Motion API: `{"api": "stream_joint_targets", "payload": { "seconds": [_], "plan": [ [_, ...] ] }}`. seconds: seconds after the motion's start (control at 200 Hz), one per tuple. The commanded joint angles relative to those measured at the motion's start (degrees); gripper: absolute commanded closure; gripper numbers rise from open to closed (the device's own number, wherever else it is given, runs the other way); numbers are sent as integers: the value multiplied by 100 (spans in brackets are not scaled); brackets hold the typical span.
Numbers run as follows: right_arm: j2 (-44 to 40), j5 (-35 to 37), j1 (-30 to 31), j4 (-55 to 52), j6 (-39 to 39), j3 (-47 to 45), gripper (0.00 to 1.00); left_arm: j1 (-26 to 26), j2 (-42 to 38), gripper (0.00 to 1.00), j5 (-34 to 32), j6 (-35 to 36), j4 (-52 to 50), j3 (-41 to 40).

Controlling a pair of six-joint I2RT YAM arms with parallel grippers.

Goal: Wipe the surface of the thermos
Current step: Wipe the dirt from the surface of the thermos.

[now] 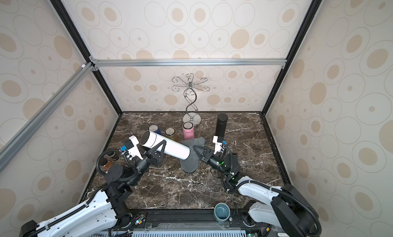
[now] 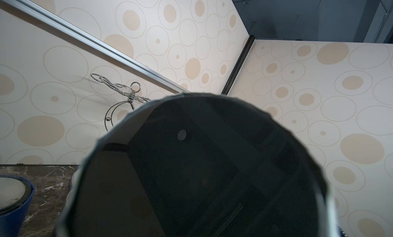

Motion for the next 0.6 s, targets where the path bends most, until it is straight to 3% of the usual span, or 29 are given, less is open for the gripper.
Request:
{"api": "stream_joint_targets", "payload": {
  "seconds": [0.0, 0.595],
  "plan": [
    [429, -349, -7, 1454, 1278, 181, 100, -7, 91, 100, 19, -185, 994, 83],
    [647, -764, 247, 1451, 1491, 340, 100, -6, 510, 100, -322, 610, 1473, 289]
  ]
}}
